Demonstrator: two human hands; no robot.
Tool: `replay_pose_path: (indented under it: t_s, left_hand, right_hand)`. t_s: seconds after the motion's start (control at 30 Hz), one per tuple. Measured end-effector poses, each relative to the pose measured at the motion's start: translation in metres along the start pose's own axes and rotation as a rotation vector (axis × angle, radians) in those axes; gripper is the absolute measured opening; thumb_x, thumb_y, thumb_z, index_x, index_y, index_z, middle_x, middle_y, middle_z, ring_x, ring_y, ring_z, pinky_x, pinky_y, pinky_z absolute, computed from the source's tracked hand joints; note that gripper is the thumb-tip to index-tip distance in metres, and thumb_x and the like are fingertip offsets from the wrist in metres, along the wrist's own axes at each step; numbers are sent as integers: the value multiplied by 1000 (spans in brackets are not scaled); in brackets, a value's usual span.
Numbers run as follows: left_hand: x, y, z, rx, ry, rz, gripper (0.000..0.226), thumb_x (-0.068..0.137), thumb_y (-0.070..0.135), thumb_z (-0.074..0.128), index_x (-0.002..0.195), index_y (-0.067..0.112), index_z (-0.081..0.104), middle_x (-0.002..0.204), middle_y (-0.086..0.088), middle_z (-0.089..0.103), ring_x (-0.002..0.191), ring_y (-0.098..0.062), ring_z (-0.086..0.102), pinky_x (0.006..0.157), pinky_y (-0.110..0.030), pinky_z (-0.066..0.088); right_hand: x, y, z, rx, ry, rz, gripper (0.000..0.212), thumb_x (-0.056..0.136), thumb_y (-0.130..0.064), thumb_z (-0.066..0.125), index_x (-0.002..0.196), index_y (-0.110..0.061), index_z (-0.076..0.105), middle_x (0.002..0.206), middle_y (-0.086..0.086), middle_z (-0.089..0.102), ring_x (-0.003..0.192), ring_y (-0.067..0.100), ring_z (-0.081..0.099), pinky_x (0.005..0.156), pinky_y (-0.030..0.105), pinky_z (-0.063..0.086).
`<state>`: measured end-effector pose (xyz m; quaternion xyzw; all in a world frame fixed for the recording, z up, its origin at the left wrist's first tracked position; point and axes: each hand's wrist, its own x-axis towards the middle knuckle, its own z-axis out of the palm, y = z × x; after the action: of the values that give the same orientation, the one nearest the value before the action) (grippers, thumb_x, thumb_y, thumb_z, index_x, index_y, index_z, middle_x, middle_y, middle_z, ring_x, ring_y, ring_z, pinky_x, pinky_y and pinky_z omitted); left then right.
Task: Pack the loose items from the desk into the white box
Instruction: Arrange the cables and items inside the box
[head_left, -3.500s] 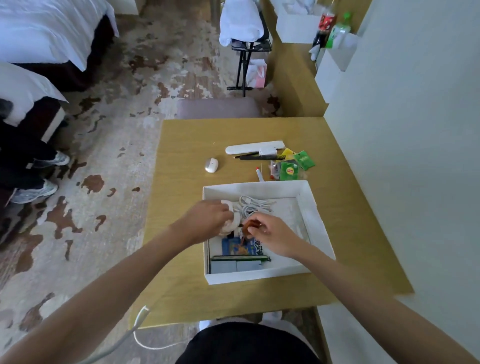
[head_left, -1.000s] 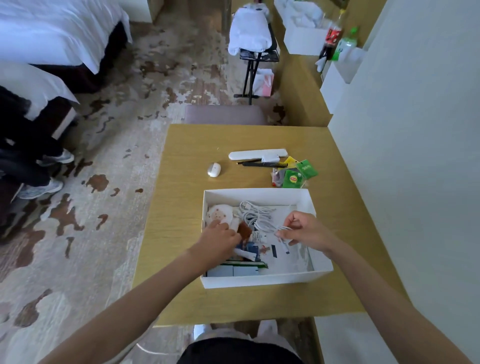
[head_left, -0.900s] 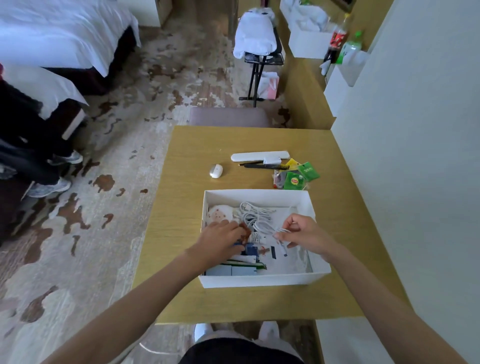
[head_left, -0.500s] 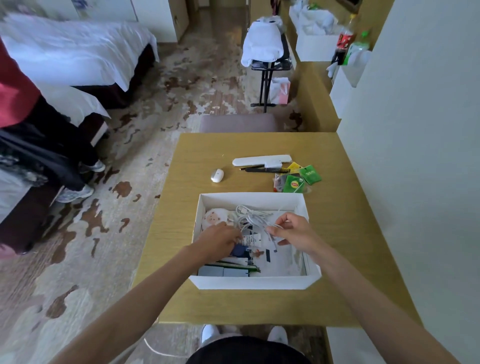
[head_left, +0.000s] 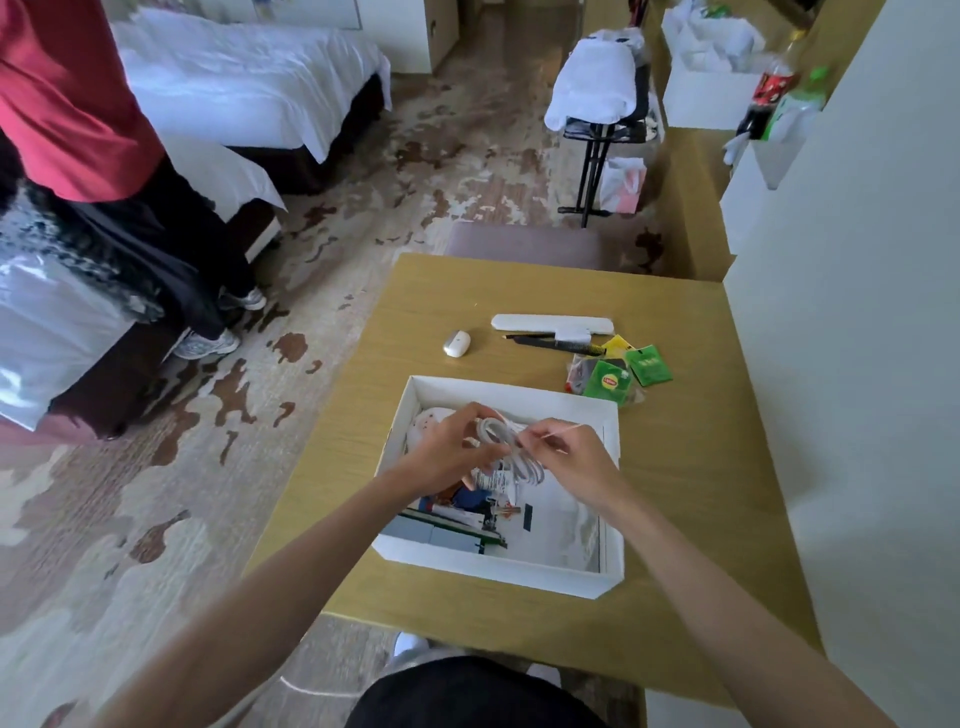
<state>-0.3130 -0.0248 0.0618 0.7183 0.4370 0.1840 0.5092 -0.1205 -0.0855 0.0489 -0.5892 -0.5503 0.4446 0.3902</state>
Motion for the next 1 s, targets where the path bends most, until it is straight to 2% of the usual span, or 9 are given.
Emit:
replay_pose_path:
  t_s: [0.13,0.23,0.3,0.37,0.57,0.67,0.73,0.87,1.0]
  left_hand:
    - [-4,-10,1,209,34,-12,31,83,39,68,103,30,47,93,8,65,74,8,62,56,-14,52]
    - [3,-15,-3,167,68,-41,33,83,33,69,106,23,48,96,2,65,79,-5,67,64,-29,59]
    - [8,-16,-8,175,51,-47,32,84,31,68,107,22,46,95,0,67,77,-14,70,64,-38,60]
    - [13,-16,-10,262,21,-12,30,86,35,65,105,27,44,94,3,68,76,-14,70,64,-37,60]
    - [24,-12,-8,260,-16,83,27,88,35,61,107,37,42,96,5,69,67,0,65,53,-15,49]
    - [31,-10,-8,299,-94,150,23,92,32,55,115,35,54,103,8,66,84,0,62,69,-18,51]
    - [35,-8,-8,273,-118,150,17,92,35,54,108,33,61,103,9,65,89,-1,61,72,-22,51]
    - [41,-4,-7,209,-102,145,17,90,49,55,91,34,62,88,17,67,79,9,60,60,-8,43]
    - [48,-6,-8,163,-112,89,19,88,51,58,89,32,62,91,10,69,76,5,63,60,-19,51]
  right_hand:
    - [12,3,1,-271,107,-171,12,90,-26,66,90,-17,74,79,-11,69,74,1,63,65,13,45]
    - [20,5,-1,-434,31,-236,8,89,-20,68,90,-18,75,81,-13,68,74,2,62,67,18,45]
    - [20,3,-4,-458,8,-238,10,91,-18,66,88,-18,75,74,-23,63,72,-6,60,65,10,40]
    - [21,2,-5,-459,14,-247,12,92,-24,65,85,-18,73,70,-22,61,70,-5,60,62,11,41]
    - [24,-5,-6,-353,67,-175,18,94,-30,60,81,-21,68,71,-10,67,61,7,62,57,27,48]
    - [24,-9,0,-367,113,-170,17,95,-27,59,79,-24,64,73,-9,68,62,9,64,60,36,53]
    - [25,-9,3,-384,188,-154,18,95,-24,57,78,-23,63,75,-11,69,65,9,65,62,38,53]
    - [30,-7,8,-444,300,-97,17,93,-13,58,77,-19,59,77,-16,69,63,2,63,58,29,49]
    - [34,-9,12,-447,382,-29,24,93,-16,58,72,-26,52,70,-15,69,63,8,65,60,35,53]
